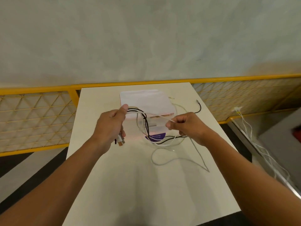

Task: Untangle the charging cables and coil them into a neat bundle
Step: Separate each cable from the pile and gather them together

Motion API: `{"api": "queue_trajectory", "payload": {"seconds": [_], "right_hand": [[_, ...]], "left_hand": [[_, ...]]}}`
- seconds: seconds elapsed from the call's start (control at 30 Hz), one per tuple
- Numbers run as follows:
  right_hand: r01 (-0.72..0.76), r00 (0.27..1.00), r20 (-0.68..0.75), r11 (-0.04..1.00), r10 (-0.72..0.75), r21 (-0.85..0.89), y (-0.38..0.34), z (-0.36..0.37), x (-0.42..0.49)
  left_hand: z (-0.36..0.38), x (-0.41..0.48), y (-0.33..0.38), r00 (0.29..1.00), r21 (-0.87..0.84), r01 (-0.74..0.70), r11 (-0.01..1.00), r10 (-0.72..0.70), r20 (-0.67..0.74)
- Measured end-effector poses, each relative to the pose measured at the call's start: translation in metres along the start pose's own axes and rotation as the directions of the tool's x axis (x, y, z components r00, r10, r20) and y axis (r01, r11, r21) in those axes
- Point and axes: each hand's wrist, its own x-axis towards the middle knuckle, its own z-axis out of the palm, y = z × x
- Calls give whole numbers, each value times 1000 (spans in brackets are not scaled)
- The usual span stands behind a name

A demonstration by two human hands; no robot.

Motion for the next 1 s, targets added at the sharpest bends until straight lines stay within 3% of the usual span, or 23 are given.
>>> {"api": "queue_trajectory", "payload": {"seconds": [0.17, 0.23, 0.33, 0.4, 0.47, 0.53, 0.6, 0.67, 0.77, 0.93, 1.0], "right_hand": [[-102, 986, -142, 989, 87, -105, 43, -19, 1], [-175, 969, -213, 958, 127, -226, 64, -29, 11], [-371, 916, -350, 745, 196, -554, 85, -44, 15], [-462, 875, -412, 689, 253, -559, 94, -52, 12], [-545, 816, -423, 770, 395, -332, 99, -59, 11], [-573, 731, -370, 810, 574, 125, 100, -62, 13], [-458, 719, -316, 764, 619, 454, 98, -67, 17], [-297, 747, -294, 694, 597, 655, 92, -72, 22], [-125, 783, -297, 606, 547, 786, 76, -78, 35], [3, 793, -442, 723, 419, 691, 36, -79, 54], [50, 792, -464, 715, 397, 698, 18, -81, 61]], "left_hand": [[1, 9, -1, 999, -73, 34, 997, -37, -35], [3, 13, -1, 997, -128, 49, 991, -55, -45], [2, 20, 0, 995, -166, 61, 984, -73, -68], [0, 25, 2, 992, -190, 68, 979, -85, -88], [-2, 28, 3, 990, -202, 70, 977, -94, -109], [-3, 28, 2, 988, -204, 72, 976, -97, -120], [-4, 26, 1, 988, -190, 71, 979, -94, -119], [-3, 24, 0, 990, -147, 68, 987, -85, -110], [1, 21, 3, 994, -52, 56, 997, -61, -87], [11, 15, 9, 999, 76, 8, 997, -4, -50], [16, 13, 12, 999, 98, 0, 995, 4, -34]]}}
